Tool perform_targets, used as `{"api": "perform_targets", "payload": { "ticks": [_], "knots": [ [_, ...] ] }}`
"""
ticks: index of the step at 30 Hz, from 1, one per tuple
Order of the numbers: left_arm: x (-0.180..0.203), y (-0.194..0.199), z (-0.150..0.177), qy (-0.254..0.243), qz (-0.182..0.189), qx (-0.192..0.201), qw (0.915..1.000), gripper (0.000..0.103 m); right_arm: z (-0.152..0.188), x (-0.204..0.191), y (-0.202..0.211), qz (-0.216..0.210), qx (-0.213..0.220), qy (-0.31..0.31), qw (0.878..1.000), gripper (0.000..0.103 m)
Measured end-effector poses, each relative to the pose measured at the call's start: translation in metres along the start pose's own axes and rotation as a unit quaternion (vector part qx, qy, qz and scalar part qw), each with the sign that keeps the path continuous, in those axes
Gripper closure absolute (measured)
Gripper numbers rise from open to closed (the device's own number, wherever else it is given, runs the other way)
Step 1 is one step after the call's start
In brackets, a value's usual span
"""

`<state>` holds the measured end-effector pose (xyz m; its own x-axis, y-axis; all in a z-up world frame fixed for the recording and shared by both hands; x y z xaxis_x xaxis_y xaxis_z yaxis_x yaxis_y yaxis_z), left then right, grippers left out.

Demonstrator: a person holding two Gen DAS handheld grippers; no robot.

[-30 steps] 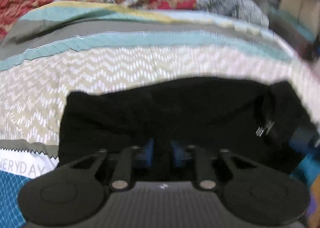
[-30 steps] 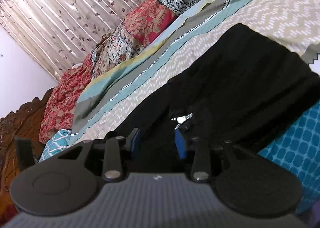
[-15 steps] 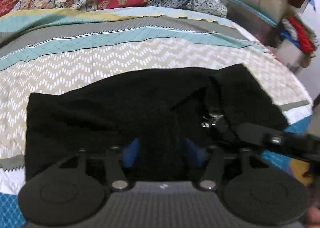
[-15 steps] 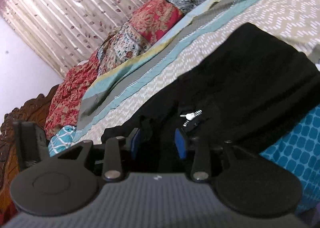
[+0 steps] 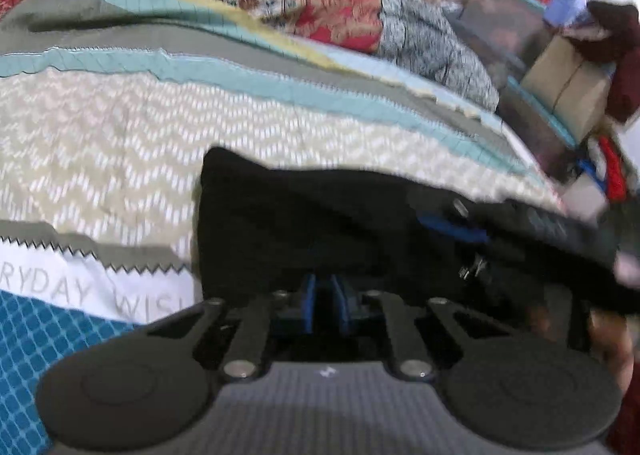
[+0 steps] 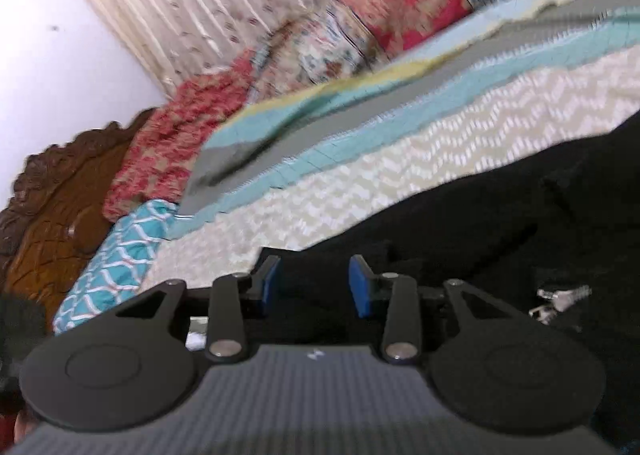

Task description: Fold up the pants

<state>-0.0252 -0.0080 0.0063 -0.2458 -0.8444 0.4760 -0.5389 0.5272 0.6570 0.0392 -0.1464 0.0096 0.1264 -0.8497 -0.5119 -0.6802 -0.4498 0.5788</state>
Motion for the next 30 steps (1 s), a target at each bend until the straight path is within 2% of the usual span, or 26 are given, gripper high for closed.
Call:
{"api": "perform_targets", "payload": {
  "ticks": [2, 3, 4, 7, 9, 11, 12, 13, 15, 18, 20, 22, 23, 26, 29, 30],
  "knots": [
    [-0.004, -0.008, 0.014, -0.026, -0.031, -0.024, 0.9989, 0.095, 0.005, 0.018, -0.022, 0.029, -0.029, -0.021, 0.999, 0.07],
    [-0.01, -0.014, 0.022, -0.043, -0.057, -0.043, 0.9965, 0.096, 0.01, 0.028, -0.031, 0.041, -0.044, -0.03, 0.998, 0.09],
    [-0.017, -0.018, 0.031, -0.053, -0.077, -0.056, 0.994, 0.095, 0.013, 0.039, -0.036, 0.05, -0.046, -0.038, 0.997, 0.103],
    [-0.023, -0.023, 0.034, -0.06, -0.085, -0.049, 0.9934, 0.096, 0.014, 0.057, -0.04, 0.025, -0.064, -0.101, 0.992, 0.103],
    [-0.021, -0.022, 0.029, -0.051, -0.086, -0.055, 0.9935, 0.096, 0.011, 0.055, -0.034, 0.027, -0.068, -0.089, 0.993, 0.102],
    [-0.016, -0.012, 0.023, -0.049, -0.08, -0.052, 0.9943, 0.095, 0.005, 0.046, -0.017, 0.02, -0.058, -0.075, 0.995, 0.089],
    [-0.011, -0.004, 0.017, -0.044, -0.069, -0.042, 0.9957, 0.094, 0.0, 0.046, -0.004, 0.012, -0.044, -0.073, 0.996, 0.072],
    [-0.007, 0.003, 0.011, -0.039, -0.058, -0.03, 0.9971, 0.094, -0.006, 0.047, 0.012, 0.006, -0.02, -0.071, 0.997, 0.061],
    [0.002, 0.016, -0.003, -0.029, -0.04, -0.008, 0.9987, 0.094, -0.018, 0.068, 0.047, 0.017, 0.028, -0.067, 0.997, 0.06],
    [0.027, 0.014, -0.025, -0.033, -0.014, -0.002, 0.9994, 0.094, -0.03, 0.114, 0.095, 0.064, 0.083, -0.079, 0.991, 0.06],
    [0.053, 0.001, -0.036, -0.052, 0.006, -0.013, 0.9985, 0.093, -0.035, 0.15, 0.13, 0.108, 0.122, -0.093, 0.982, 0.057],
    [0.083, -0.022, -0.043, -0.066, 0.025, -0.039, 0.9967, 0.089, -0.036, 0.185, 0.158, 0.148, 0.153, -0.115, 0.97, 0.044],
    [0.098, -0.035, -0.046, -0.071, 0.036, -0.053, 0.9954, 0.088, -0.035, 0.199, 0.167, 0.163, 0.161, -0.126, 0.965, 0.041],
    [0.143, -0.071, -0.054, -0.09, 0.066, -0.085, 0.9901, 0.082, -0.024, 0.23, 0.17, 0.187, 0.155, -0.159, 0.957, 0.04],
    [0.181, -0.1, -0.061, -0.103, 0.084, -0.101, 0.986, 0.075, -0.009, 0.239, 0.154, 0.185, 0.127, -0.168, 0.96, 0.04],
    [0.193, -0.109, -0.064, -0.107, 0.087, -0.106, 0.9848, 0.074, -0.004, 0.238, 0.145, 0.184, 0.112, -0.164, 0.963, 0.046]
  ]
}}
Point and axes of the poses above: each gripper's, at about its wrist camera, not at the fingertips, and y roughly against the way its jaws point, x to its right, z to its underside, the point moved 10 cm from there along -y, roughly the way its jaws point, and after that the axes turned 10 degrees about z, right-handed, at the moved point
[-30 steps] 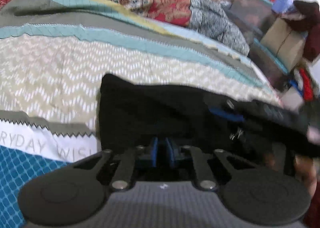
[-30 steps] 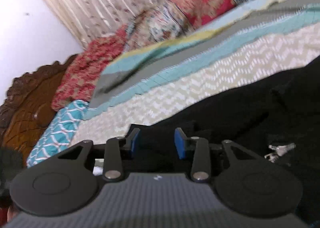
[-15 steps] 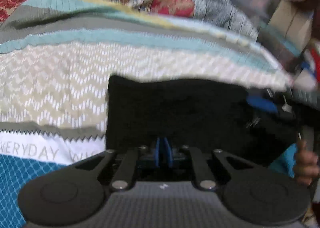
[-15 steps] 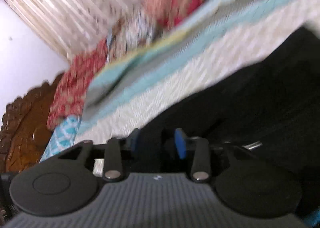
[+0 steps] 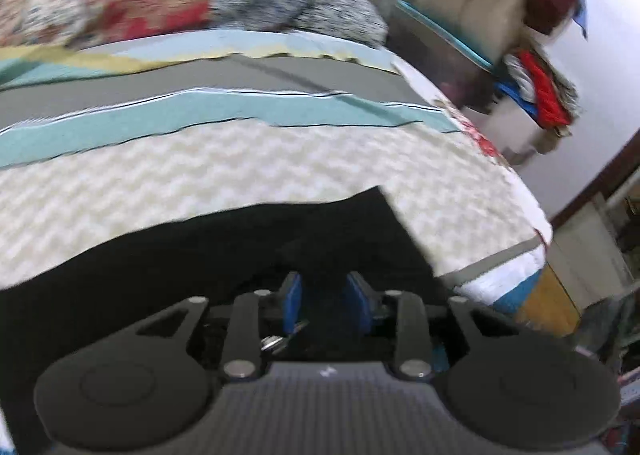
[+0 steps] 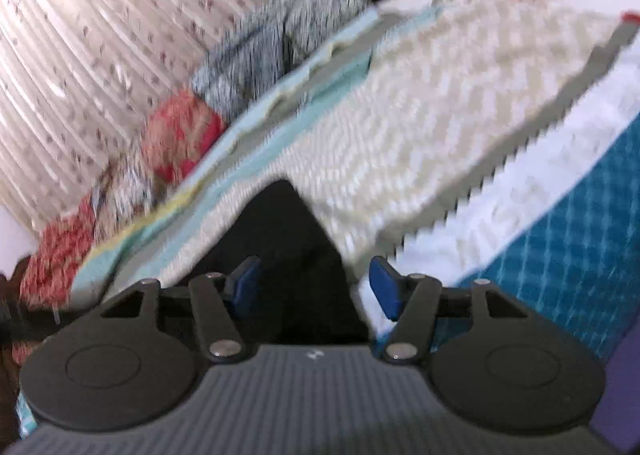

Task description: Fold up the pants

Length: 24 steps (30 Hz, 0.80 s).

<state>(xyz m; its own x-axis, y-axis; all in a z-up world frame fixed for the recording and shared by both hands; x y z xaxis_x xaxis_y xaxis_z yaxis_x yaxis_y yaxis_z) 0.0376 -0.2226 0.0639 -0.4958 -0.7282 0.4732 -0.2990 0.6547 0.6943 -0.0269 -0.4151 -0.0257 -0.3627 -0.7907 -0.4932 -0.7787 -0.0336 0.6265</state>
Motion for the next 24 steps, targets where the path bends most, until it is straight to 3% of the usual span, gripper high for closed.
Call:
{"api": "perform_targets", "payload": {
  "ticks": [1, 3, 6, 8, 10, 14, 15, 16, 17, 19, 21, 24],
  "knots": [
    [0.005, -0.008, -0.003, -0.001, 0.001, -0.004, 1.0, 0.069, 0.009, -0.003, -0.005, 0.005, -0.021, 0.01, 1.0, 0.07],
    [0.014, -0.024, -0.01, 0.004, 0.0, -0.015, 0.9999, 0.06, 0.019, -0.01, -0.007, 0.015, -0.038, 0.02, 0.999, 0.082],
    [0.027, -0.038, -0.018, 0.0, -0.006, -0.025, 0.9997, 0.049, 0.017, -0.049, 0.016, -0.015, -0.006, 0.062, 0.998, 0.084],
    [0.031, -0.042, -0.02, -0.005, -0.014, -0.028, 0.9995, 0.024, 0.019, -0.082, 0.036, -0.026, 0.036, 0.134, 0.99, 0.084],
    [0.033, -0.045, -0.023, -0.01, -0.019, -0.027, 0.9994, 0.019, 0.027, -0.109, 0.05, -0.033, 0.065, 0.194, 0.978, 0.084],
    [0.035, -0.049, -0.022, -0.022, -0.029, -0.045, 0.9984, 0.019, 0.052, -0.142, 0.064, -0.046, 0.089, 0.291, 0.951, 0.084],
    [0.035, -0.047, -0.022, -0.031, -0.033, -0.042, 0.9981, 0.022, 0.057, -0.146, 0.067, -0.047, 0.094, 0.309, 0.945, 0.084],
    [0.034, -0.044, -0.021, -0.04, -0.041, -0.039, 0.9976, 0.046, 0.063, -0.152, 0.071, -0.048, 0.098, 0.325, 0.939, 0.084],
    [0.031, -0.043, -0.02, -0.047, -0.053, -0.041, 0.9966, 0.077, 0.067, -0.155, 0.074, -0.051, 0.101, 0.334, 0.936, 0.084],
    [0.021, -0.037, -0.019, -0.028, -0.048, -0.044, 0.9975, 0.083, 0.074, -0.162, 0.081, -0.061, 0.107, 0.344, 0.931, 0.082],
    [0.009, -0.022, -0.021, -0.005, -0.035, -0.027, 0.999, 0.084, 0.074, -0.165, 0.083, -0.065, 0.111, 0.342, 0.931, 0.073],
    [-0.013, 0.003, -0.022, 0.033, -0.014, -0.012, 0.9993, 0.084, 0.078, -0.159, 0.088, -0.072, 0.111, 0.327, 0.936, 0.039]
  ]
}}
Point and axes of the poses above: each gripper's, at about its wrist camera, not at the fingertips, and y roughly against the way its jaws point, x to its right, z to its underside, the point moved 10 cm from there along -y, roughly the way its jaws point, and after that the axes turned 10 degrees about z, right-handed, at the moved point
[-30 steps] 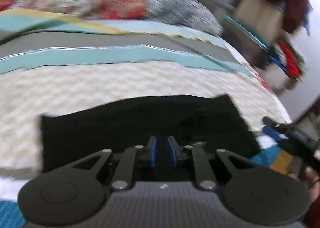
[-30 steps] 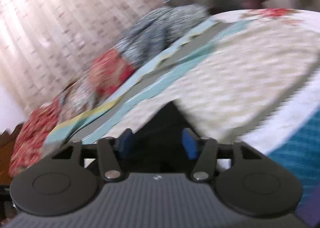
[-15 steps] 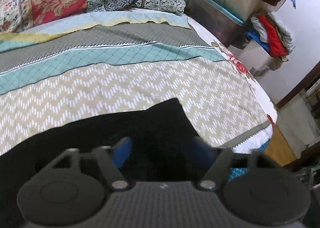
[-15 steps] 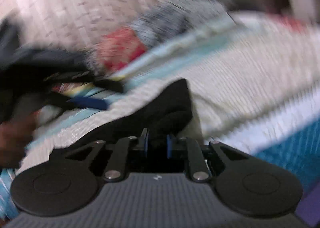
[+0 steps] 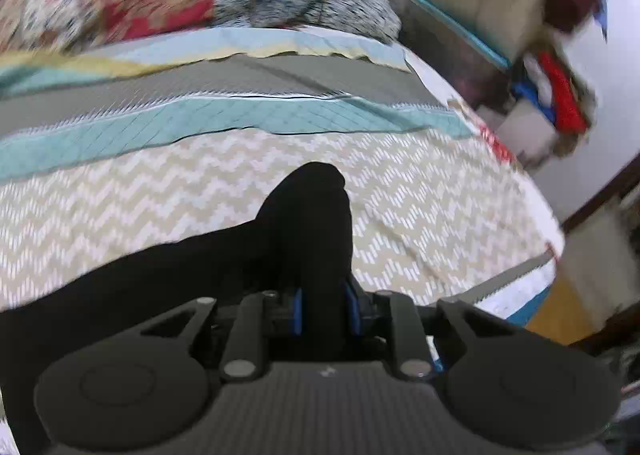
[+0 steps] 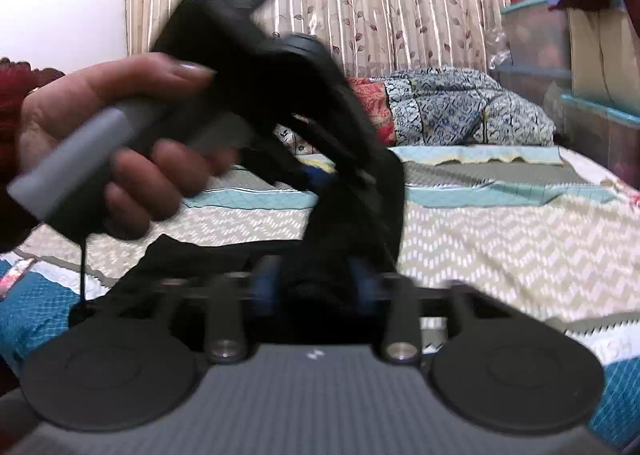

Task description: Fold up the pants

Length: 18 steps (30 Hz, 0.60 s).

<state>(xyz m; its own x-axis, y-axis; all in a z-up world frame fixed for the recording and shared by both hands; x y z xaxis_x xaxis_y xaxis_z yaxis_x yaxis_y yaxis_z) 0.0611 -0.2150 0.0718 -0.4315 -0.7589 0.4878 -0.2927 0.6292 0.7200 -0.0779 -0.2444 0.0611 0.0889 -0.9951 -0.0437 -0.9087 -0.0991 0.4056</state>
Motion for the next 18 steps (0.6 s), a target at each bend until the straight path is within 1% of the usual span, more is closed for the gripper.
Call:
{"api": "perform_targets", "payload": {
  "ticks": [1, 5, 6, 7, 8, 9, 12, 15, 18],
  "knots": [
    [-0.006, 0.006, -0.001, 0.012, 0.009, 0.002, 0.9999, 0.084, 0.003, -0.001, -0.001, 0.001, -0.003, 0.0, 1.0, 0.037],
    [-0.033, 0.033, 0.003, 0.045, 0.027, 0.015, 0.9985, 0.084, 0.02, -0.019, -0.007, -0.001, -0.023, 0.032, 0.999, 0.037],
    [-0.04, 0.04, 0.005, 0.051, 0.03, 0.02, 0.998, 0.084, 0.021, -0.024, -0.007, 0.0, -0.024, 0.039, 0.999, 0.047],
    [-0.045, 0.046, 0.007, 0.056, 0.032, 0.025, 0.9976, 0.084, 0.021, -0.031, -0.004, -0.006, -0.025, 0.042, 0.999, 0.083],
    [-0.05, 0.053, 0.009, 0.059, 0.033, 0.032, 0.9972, 0.084, 0.018, -0.036, -0.006, -0.022, -0.029, 0.04, 0.999, 0.09],
    [-0.056, 0.062, 0.01, 0.062, 0.034, 0.041, 0.9966, 0.084, 0.013, -0.041, -0.007, -0.034, -0.032, 0.036, 0.998, 0.09],
    [-0.076, 0.09, 0.012, 0.078, 0.044, 0.067, 0.9938, 0.084, -0.002, -0.069, 0.007, -0.089, -0.021, 0.025, 0.995, 0.09],
    [-0.101, 0.115, 0.018, 0.101, 0.049, 0.087, 0.9899, 0.084, -0.008, -0.101, 0.01, -0.121, -0.025, 0.035, 0.992, 0.09],
    [-0.126, 0.133, 0.028, 0.115, 0.04, 0.102, 0.9873, 0.084, -0.008, -0.133, 0.005, -0.147, -0.039, 0.05, 0.987, 0.09]
  ]
}}
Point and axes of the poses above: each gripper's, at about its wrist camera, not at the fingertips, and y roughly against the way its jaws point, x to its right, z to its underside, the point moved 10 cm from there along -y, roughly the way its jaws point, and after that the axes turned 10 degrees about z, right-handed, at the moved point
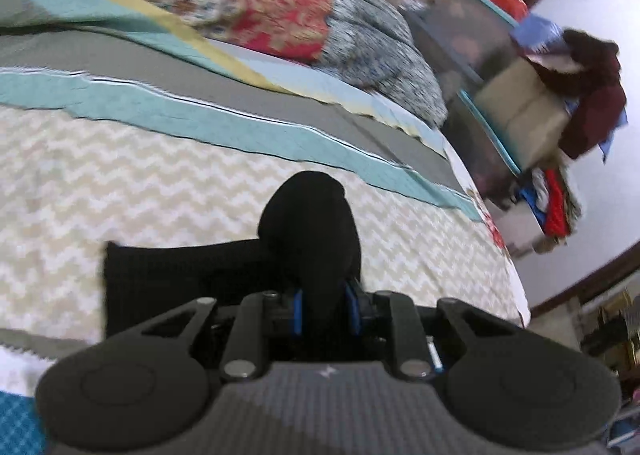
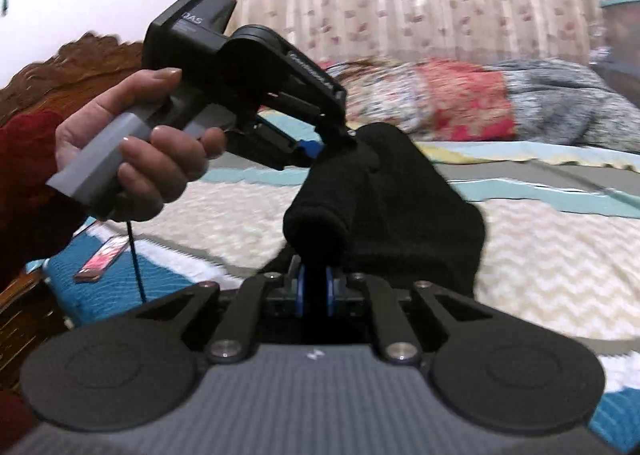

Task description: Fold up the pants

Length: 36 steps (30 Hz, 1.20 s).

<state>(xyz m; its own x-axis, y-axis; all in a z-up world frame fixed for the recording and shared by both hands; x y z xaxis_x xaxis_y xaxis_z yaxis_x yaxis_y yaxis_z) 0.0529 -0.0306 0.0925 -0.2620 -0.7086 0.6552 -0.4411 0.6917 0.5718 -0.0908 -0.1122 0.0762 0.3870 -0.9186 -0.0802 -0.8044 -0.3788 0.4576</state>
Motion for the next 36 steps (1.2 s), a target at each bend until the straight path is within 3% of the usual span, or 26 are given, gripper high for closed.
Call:
{"api": "perform_targets", "payload": {
  "ticks": [6, 11, 15, 18, 21, 22, 24, 27, 28, 30, 33, 36],
  "knots": [
    [-0.06, 0.03, 0.006, 0.04, -0.021, 0.028, 0.9986, 0.084, 0.005, -0.056, -0.031, -0.039, -0.031, 0.049, 0.998, 0.09],
    [-0.112, 0.029, 0.02, 0.062, -0.06, 0.031, 0.9958, 0.084, 0.026, -0.079, -0.067, -0.057, -0.093, 0.063, 0.992, 0.09],
    [-0.152, 0.011, 0.042, 0.098, -0.092, 0.018, 0.9908, 0.08, 0.054, -0.088, -0.092, -0.064, -0.154, 0.072, 0.983, 0.072],
    [-0.162, 0.008, 0.047, 0.116, -0.085, 0.03, 0.9892, 0.074, 0.053, -0.094, -0.08, -0.083, -0.146, 0.075, 0.983, 0.054],
    [-0.16, 0.016, 0.042, 0.117, -0.066, 0.046, 0.99, 0.07, 0.039, -0.091, -0.052, -0.111, -0.114, 0.086, 0.984, 0.053],
    [-0.16, 0.021, 0.039, 0.114, -0.067, 0.053, 0.9898, 0.064, 0.035, -0.087, -0.045, -0.114, -0.104, 0.081, 0.985, 0.054],
    [-0.161, 0.03, 0.031, 0.112, -0.07, 0.073, 0.9886, 0.061, 0.027, -0.07, -0.034, -0.099, -0.085, 0.059, 0.99, 0.054],
    [-0.156, 0.03, 0.027, 0.116, -0.041, 0.078, 0.9893, 0.069, 0.014, -0.032, -0.025, -0.058, -0.066, -0.001, 0.996, 0.054],
    [-0.154, 0.025, 0.027, 0.112, -0.04, 0.072, 0.9902, 0.076, 0.012, -0.02, -0.024, -0.043, -0.063, -0.019, 0.997, 0.054],
    [-0.149, 0.014, 0.029, 0.09, -0.054, 0.06, 0.9926, 0.079, 0.014, -0.001, -0.025, -0.02, -0.063, -0.037, 0.997, 0.057],
    [-0.141, -0.002, 0.035, 0.075, -0.061, 0.054, 0.9938, 0.079, 0.027, 0.018, -0.037, 0.017, -0.085, -0.046, 0.995, 0.059],
    [-0.134, -0.015, 0.038, 0.065, -0.059, 0.049, 0.995, 0.079, 0.067, 0.043, -0.06, 0.082, -0.146, -0.039, 0.985, 0.058]
  ]
}}
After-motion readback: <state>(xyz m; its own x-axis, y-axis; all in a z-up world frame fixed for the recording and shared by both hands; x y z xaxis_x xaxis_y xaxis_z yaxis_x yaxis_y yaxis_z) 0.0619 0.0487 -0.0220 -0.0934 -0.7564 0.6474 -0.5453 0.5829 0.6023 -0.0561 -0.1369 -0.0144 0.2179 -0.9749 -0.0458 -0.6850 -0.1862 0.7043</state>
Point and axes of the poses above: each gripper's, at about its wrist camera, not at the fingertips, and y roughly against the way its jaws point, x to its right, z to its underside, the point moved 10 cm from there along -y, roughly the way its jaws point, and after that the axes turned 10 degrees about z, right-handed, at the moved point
